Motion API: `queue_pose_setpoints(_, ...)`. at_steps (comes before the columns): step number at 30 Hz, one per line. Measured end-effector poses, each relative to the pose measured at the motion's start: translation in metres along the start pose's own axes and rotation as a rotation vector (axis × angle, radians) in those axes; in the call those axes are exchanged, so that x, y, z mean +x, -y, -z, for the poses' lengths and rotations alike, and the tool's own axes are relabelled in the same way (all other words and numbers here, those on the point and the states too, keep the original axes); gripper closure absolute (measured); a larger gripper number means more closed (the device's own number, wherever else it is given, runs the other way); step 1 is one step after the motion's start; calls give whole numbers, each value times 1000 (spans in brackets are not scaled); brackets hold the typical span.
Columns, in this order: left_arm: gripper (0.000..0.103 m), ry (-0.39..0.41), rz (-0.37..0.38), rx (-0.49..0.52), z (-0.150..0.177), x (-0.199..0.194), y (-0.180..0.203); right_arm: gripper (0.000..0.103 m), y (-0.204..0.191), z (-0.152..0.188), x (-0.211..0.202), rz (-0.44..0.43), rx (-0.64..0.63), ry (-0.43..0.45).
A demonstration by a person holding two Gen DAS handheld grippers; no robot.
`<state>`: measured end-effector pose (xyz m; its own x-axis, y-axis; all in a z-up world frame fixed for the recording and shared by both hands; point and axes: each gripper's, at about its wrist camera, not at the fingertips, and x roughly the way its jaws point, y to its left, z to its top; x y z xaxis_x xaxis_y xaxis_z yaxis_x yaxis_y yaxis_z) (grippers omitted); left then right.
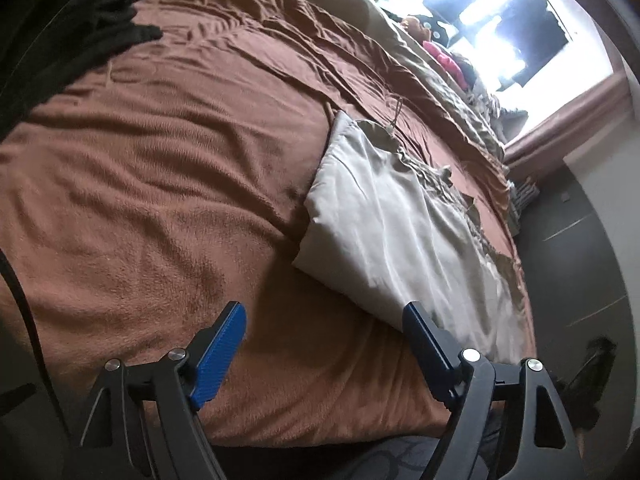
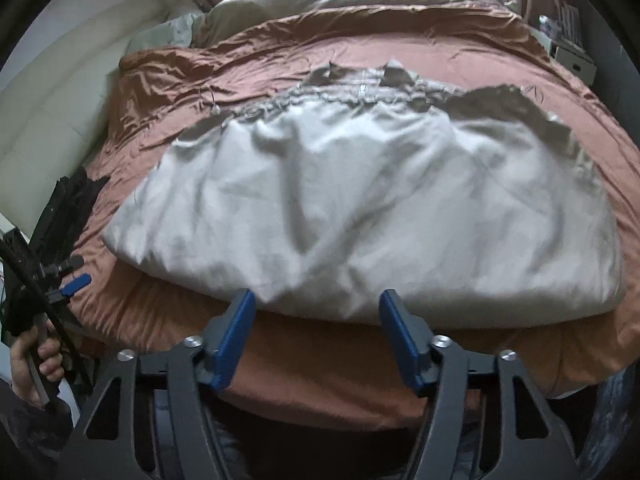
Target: Fold large clothes
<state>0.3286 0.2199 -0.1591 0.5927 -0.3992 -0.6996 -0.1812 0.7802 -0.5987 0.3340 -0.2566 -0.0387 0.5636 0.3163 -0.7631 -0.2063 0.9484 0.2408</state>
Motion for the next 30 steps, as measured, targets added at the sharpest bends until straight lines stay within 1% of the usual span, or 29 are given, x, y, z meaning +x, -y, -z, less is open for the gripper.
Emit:
queue_pose_setpoints(2,21,-11,7,-15,-1,6,-2,45,-3,3,7,-1,0,-8)
queue_pose_setpoints(5,22,-35,17,-25,-4,20,-3,50,-6,1,19,-3,3,-17)
queue_pose_setpoints(9,26,-70,44,-64,-9,43,-1,55,-7,-6,37,21,13,-26)
queue_pose_setpoints(11,27,-78,42,-77,-12,52,1,60,-7,-9,46,47,18,-36)
queue_pose_setpoints(14,28,-81,27,-94,-18,66,5,67,-6,-19,70,73,17,-76)
queue_pose_setpoints(17,28,-72,5,-88,-23,72,9,82,-8,-34,90,120,-7,-81)
queue_pose_setpoints(18,28,-67,-1,-92,-23,73,9,91,-8,-40,98,139,-14,-84)
queue_pose_setpoints(19,28,-63,-4,-97,-24,74,9,95,-7,-46,106,152,-18,-88)
queue_pose_setpoints(22,28,-41,-1,-128,-23,73,4,99,-6,-61,126,173,-16,-84)
queue_pose_setpoints(25,28,-25,2,-158,-21,71,1,99,-1,-75,140,174,-11,-70)
queue_pose_setpoints(30,28,-16,14,-233,-27,73,-3,100,15,-87,154,133,28,-31)
